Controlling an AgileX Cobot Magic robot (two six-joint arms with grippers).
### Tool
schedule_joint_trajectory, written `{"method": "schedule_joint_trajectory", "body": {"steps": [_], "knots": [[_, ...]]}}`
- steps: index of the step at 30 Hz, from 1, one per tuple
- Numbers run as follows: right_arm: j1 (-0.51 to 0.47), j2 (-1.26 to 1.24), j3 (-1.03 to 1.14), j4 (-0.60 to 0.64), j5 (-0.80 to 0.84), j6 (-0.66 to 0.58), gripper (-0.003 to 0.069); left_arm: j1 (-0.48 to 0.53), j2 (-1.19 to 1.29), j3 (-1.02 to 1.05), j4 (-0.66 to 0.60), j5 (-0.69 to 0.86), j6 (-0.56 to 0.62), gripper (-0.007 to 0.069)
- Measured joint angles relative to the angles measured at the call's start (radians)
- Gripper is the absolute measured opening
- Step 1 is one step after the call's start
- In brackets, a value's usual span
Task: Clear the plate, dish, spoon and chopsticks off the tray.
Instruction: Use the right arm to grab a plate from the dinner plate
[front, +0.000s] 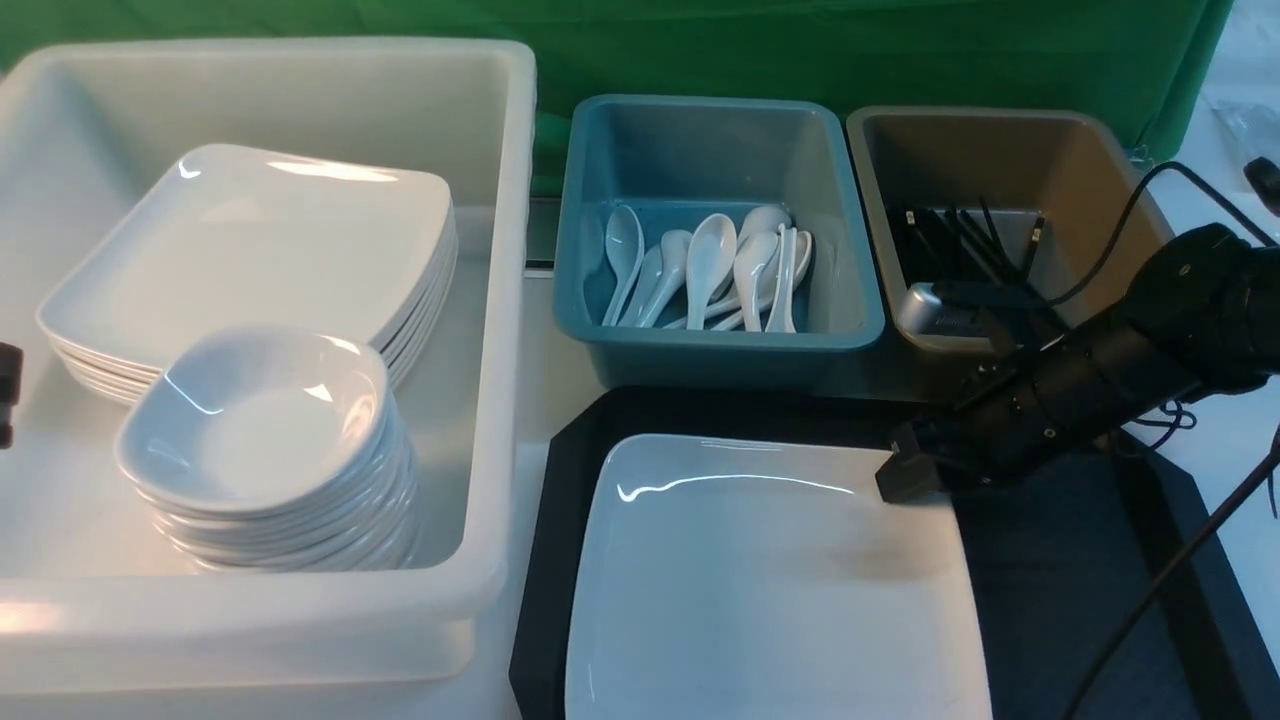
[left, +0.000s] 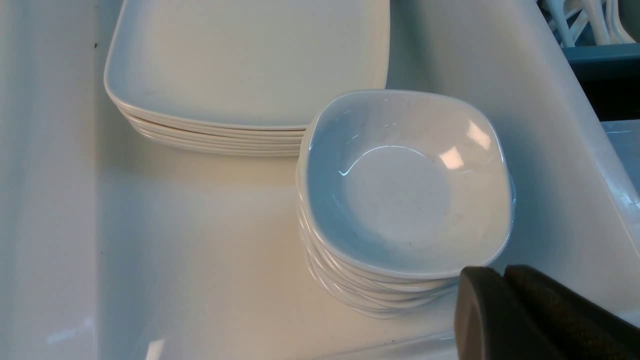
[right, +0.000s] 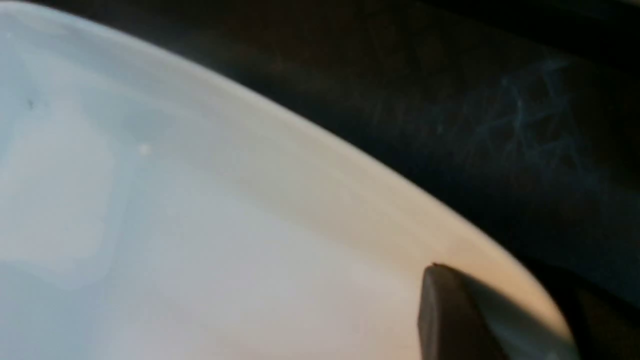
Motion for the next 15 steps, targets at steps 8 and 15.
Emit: {"method": "schedule_joint_trajectory", "body": {"steps": [8,15], "knots": [[0.000,-0.137,0.002,-0.020,0.071,0.003,0.0155,0.000,0.000,0.000,0.000,0.000,0.000,0.0017],[0.002,-0.401,0.002,-0.027,0.128,0.016,0.0067,0.000,0.000,0.000,0.000,0.000,0.000,0.0017]]}}
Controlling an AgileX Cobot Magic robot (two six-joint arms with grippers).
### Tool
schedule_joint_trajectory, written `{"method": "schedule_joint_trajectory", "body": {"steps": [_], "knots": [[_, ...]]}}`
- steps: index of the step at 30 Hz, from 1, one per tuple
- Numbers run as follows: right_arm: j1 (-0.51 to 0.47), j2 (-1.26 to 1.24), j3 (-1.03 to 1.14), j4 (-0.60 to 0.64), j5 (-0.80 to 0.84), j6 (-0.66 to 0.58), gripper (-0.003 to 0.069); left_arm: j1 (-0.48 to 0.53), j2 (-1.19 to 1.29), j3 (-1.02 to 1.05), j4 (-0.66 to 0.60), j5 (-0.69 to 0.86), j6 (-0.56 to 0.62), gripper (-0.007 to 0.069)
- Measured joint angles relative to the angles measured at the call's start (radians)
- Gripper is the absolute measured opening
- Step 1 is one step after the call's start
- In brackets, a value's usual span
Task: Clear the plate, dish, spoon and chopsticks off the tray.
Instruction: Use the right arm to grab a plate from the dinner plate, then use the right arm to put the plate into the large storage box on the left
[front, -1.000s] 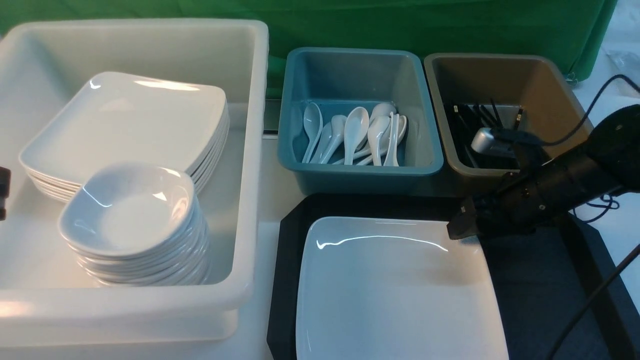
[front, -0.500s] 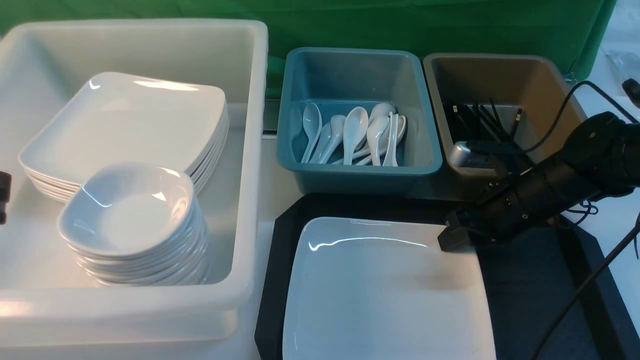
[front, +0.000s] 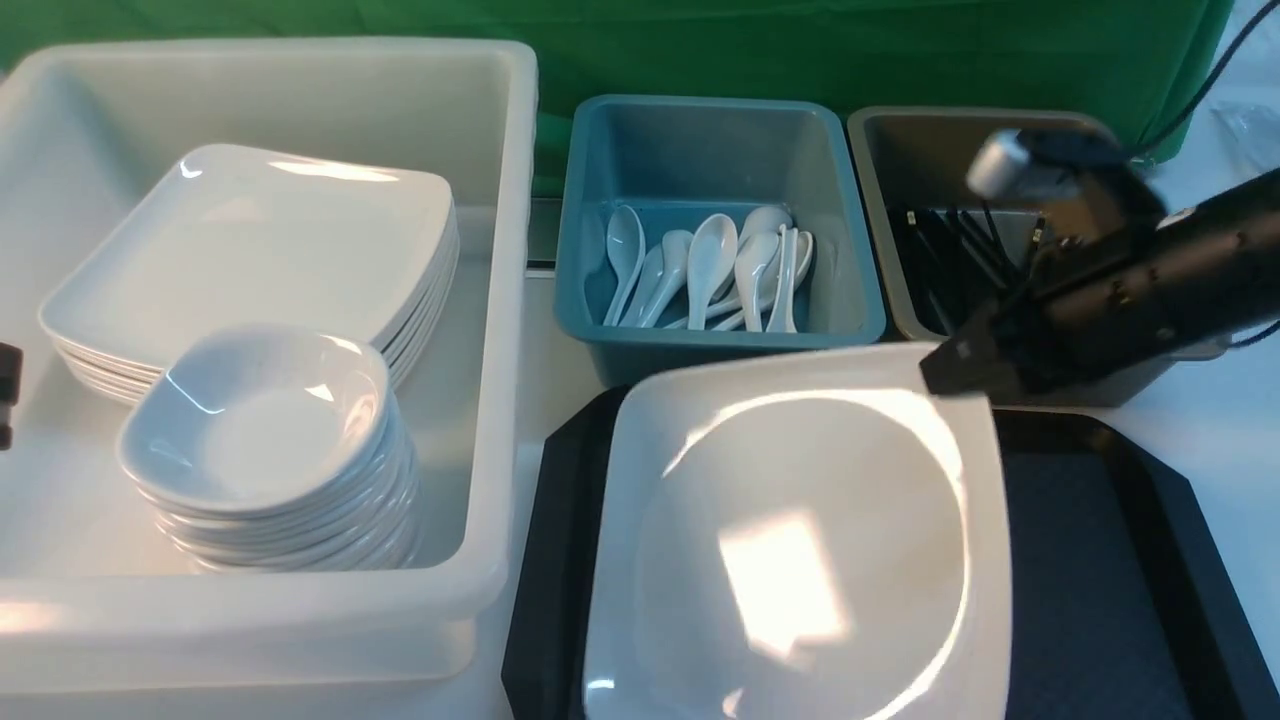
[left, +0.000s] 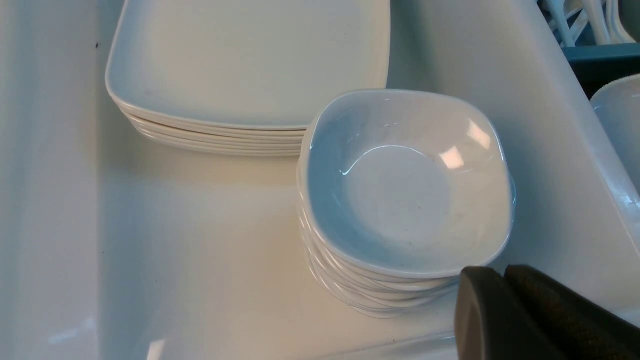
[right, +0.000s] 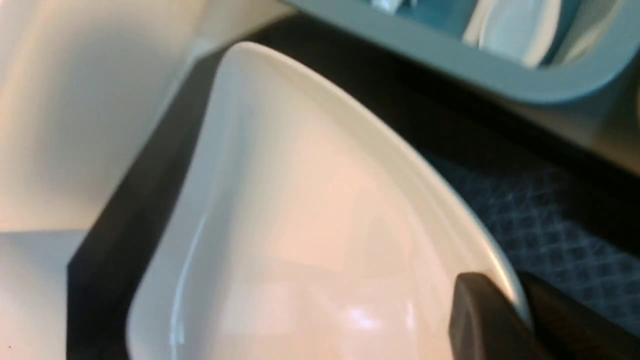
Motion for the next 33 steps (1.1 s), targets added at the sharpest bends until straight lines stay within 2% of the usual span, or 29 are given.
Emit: {"method": "schedule_joint_trajectory", "body": {"steps": [10,16,21,25,33], "knots": [[0.000,-0.179,-0.066,-0.036,0.014,0.018,0.0067,0.000,0.000,0.000,0.000,-0.018,-0.022,0.0017],[0.000,-0.171,-0.296,-0.030,-0.002,0.079,0.0067,0.000,0.000,0.000,0.000,-0.038,-0.039,0.0017],[0.013,-0.079,-0.510,-0.021,-0.046,0.175,0.0067,0.000,0.000,0.000,0.000,-0.045,-0.051,0.0017],[0.062,0.045,-0.661,-0.013,-0.093,0.243,0.0067,0.000,0.000,0.000,0.000,-0.053,-0.064,0.0017],[0.232,0.353,-0.925,0.023,-0.191,0.334,0.0067,0.000,0.000,0.000,0.000,-0.080,-0.115,0.0017]]}}
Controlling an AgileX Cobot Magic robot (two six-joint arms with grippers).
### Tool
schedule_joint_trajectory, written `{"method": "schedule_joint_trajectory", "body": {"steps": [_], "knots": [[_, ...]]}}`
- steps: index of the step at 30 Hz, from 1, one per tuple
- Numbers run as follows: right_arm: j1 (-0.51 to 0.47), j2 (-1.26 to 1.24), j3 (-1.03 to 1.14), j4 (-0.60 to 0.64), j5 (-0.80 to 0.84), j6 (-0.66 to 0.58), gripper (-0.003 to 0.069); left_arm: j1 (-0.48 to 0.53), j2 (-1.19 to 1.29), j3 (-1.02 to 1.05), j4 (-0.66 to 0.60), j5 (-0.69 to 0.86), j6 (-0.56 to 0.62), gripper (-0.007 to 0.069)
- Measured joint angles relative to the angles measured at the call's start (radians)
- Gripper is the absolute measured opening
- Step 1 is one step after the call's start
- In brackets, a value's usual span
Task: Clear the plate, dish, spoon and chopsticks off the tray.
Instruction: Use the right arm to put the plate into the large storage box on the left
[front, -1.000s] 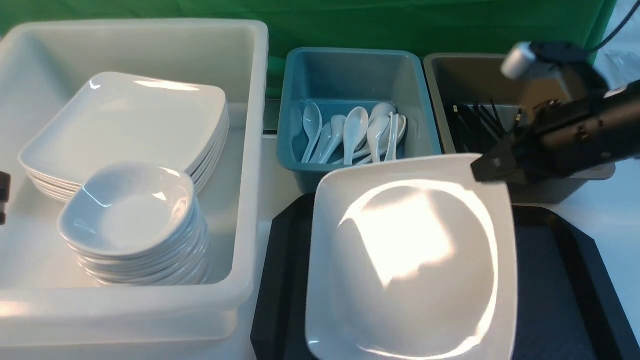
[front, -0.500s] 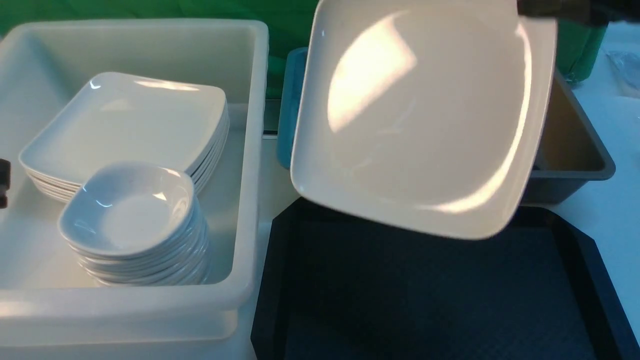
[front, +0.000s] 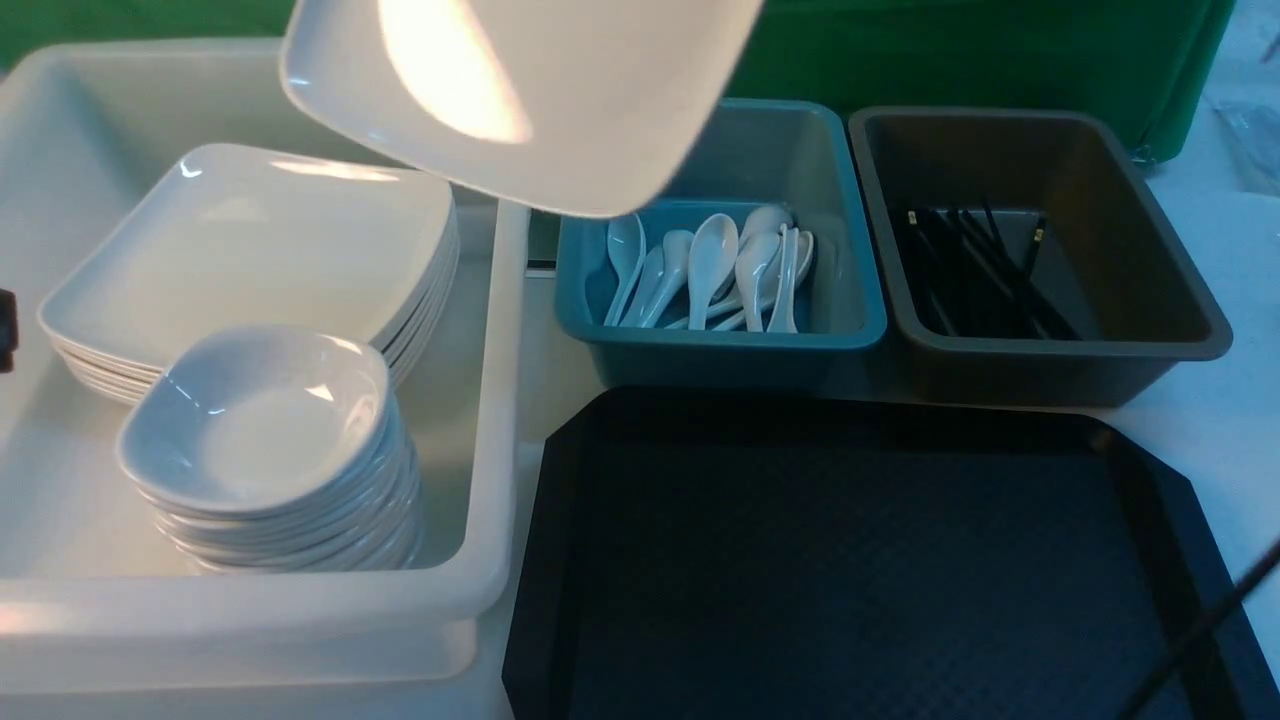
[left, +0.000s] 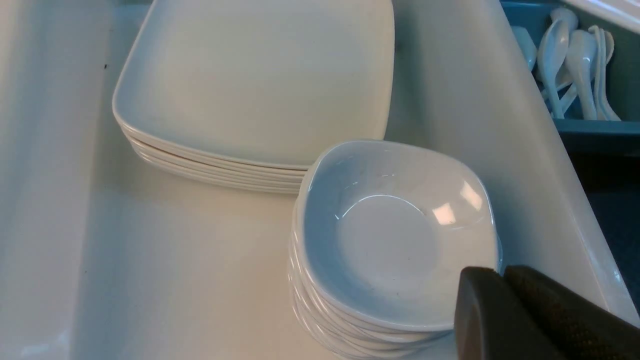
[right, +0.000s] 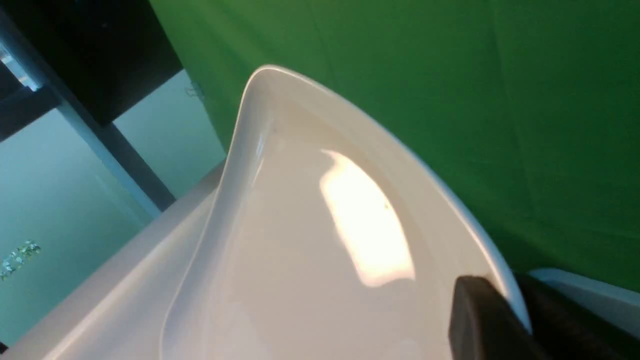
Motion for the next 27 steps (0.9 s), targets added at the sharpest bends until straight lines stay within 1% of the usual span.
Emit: {"method": "schedule_joint_trajectory", "body": {"steps": [5,11,17,27], "knots": [[0.100,0.164,-0.104,0.001,-0.111,0.025,0.0067,0.000,0.000,0.000,0.000,0.008,-0.011,0.0017],[0.188,0.260,-0.117,0.001,-0.254,0.034,0.0067,0.000,0.000,0.000,0.000,0.011,-0.016,0.0017],[0.226,0.319,-0.118,-0.006,-0.356,0.015,0.0067,0.000,0.000,0.000,0.000,0.012,-0.016,0.0017],[0.250,0.392,-0.120,-0.010,-0.449,-0.018,0.0067,0.000,0.000,0.000,0.000,0.016,-0.016,0.0017]]}}
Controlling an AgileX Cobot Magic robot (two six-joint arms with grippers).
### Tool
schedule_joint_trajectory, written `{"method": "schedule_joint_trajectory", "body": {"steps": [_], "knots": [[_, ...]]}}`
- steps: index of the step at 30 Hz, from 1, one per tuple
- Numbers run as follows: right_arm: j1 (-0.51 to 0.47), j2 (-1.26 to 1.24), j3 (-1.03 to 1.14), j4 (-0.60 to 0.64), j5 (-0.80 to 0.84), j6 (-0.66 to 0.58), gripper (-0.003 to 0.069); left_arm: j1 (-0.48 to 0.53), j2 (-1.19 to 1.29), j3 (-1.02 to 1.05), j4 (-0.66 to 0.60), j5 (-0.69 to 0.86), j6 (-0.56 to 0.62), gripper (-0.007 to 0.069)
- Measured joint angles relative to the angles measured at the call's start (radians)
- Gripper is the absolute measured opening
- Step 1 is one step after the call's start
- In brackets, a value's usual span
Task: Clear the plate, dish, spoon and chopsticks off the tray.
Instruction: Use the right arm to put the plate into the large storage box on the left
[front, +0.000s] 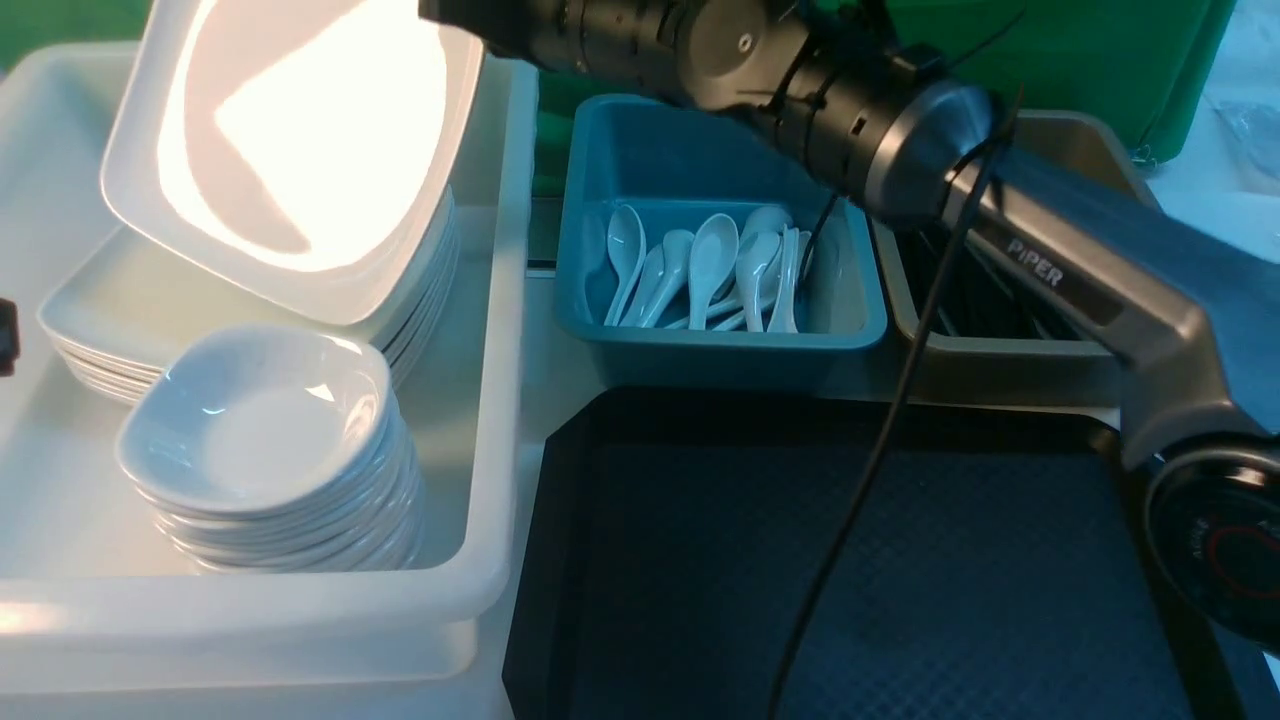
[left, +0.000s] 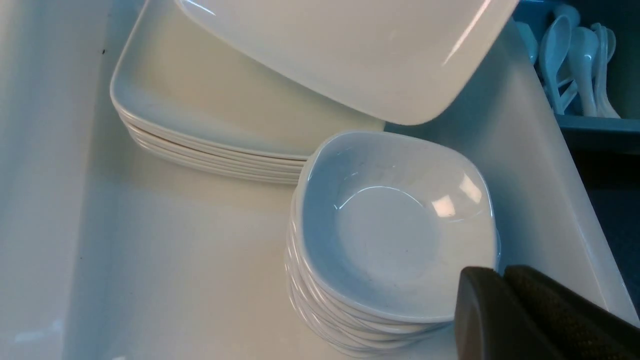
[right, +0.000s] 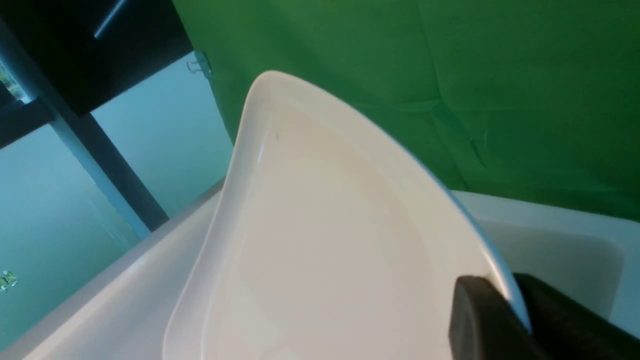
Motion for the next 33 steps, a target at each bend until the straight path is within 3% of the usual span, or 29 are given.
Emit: {"method": "schedule_joint_trajectory", "body": {"steps": [18,22,27,33], "knots": [[0.026,0.065,-0.004,0.013,-0.018,-0.021,0.0074,0.000,0.000,0.000,0.004,0.033,0.000,0.0017],[0.027,0.072,-0.004,0.015,-0.039,-0.021,0.0138,0.000,0.000,0.000,0.004,0.034,0.000,0.0017],[0.026,0.077,-0.005,0.015,-0.046,-0.022,0.0278,0.000,0.000,0.000,0.004,0.036,0.000,0.0017],[0.026,0.077,-0.005,0.016,-0.043,-0.085,0.0306,0.000,0.000,0.000,0.004,0.036,0.000,0.0017]]}}
